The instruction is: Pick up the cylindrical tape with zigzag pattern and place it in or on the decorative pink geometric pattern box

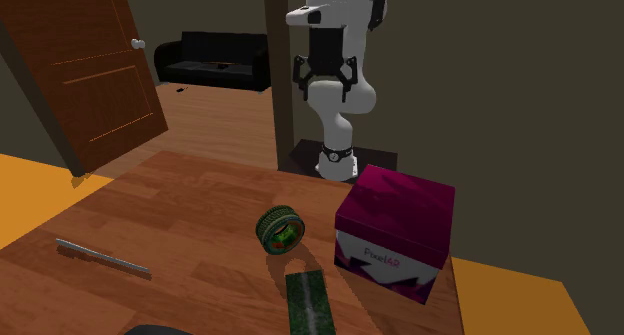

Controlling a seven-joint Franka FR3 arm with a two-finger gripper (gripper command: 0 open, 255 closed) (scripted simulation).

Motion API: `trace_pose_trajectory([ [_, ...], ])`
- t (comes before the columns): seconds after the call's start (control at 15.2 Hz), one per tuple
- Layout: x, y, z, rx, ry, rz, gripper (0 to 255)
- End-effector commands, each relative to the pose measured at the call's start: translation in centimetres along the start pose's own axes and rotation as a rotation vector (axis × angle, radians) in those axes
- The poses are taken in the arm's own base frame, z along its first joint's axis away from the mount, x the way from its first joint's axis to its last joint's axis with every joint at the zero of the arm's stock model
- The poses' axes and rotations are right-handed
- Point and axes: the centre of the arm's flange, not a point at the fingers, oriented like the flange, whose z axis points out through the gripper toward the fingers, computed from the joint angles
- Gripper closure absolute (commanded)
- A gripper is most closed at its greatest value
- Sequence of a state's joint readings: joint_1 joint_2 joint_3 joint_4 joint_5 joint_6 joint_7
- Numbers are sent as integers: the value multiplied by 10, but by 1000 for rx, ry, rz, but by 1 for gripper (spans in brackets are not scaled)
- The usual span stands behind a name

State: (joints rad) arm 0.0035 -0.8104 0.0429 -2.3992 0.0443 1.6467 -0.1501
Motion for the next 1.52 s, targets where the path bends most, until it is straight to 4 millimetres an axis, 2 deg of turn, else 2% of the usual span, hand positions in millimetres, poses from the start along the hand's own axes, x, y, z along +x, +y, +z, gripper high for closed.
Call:
trace_pose_trajectory([
  [0.0,0,0,0,0,0,0,0],
  [0.73,132,41,75,39,-81,163,0],
  [1.45,249,100,161,77,-161,326,0],
])
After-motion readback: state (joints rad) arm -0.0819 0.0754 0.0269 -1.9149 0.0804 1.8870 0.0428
